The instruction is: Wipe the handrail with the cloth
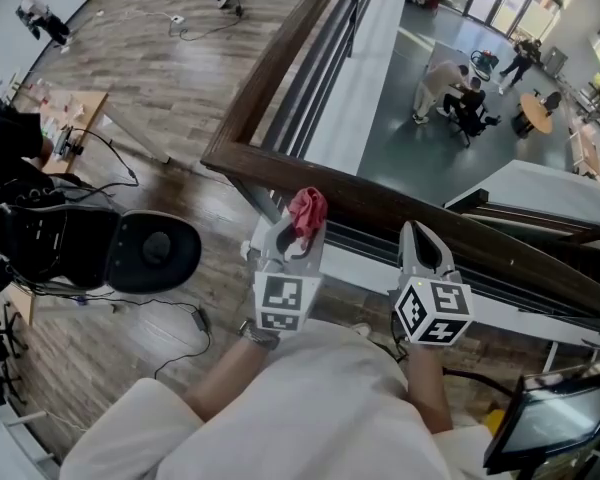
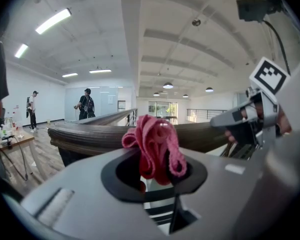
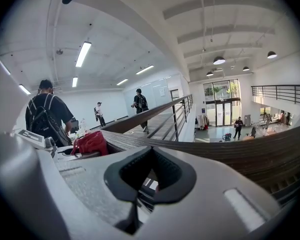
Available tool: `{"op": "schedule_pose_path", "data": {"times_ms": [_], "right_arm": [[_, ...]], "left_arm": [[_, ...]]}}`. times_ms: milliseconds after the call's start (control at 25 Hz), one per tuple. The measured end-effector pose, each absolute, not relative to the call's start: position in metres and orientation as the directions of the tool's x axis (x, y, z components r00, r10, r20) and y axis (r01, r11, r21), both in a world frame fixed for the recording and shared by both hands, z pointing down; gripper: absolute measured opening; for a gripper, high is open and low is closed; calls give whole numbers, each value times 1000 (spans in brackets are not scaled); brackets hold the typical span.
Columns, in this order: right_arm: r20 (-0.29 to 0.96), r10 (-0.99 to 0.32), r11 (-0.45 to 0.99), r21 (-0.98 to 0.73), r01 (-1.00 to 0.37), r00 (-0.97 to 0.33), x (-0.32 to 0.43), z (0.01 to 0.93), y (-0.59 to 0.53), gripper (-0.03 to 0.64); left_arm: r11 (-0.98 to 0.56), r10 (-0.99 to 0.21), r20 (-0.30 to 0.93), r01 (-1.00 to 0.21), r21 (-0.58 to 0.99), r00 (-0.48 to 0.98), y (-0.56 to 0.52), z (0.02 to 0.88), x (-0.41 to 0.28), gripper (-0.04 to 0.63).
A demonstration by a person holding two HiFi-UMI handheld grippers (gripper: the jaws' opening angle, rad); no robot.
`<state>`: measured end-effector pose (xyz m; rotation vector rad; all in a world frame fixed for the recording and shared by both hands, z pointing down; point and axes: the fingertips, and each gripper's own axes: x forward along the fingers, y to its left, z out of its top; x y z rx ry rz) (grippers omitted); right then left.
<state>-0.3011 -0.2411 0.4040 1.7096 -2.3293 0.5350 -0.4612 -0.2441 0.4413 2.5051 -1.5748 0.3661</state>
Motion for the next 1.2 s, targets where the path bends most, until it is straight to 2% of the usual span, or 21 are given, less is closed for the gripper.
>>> {"op": "schedule_pose_path", "data": {"times_ms": [880,1200], "right_arm": [[393,-866,263,-170,-950,-311,-297,408,-223,3],[401,-865,268,-140,-953,-302,-302,404,-223,3]], "left_arm": [[-531,-807,296,-847,19,512,-224,441,-428,120],[-671,-711,278,-742,5,645,-212,429,-395,120]]}}
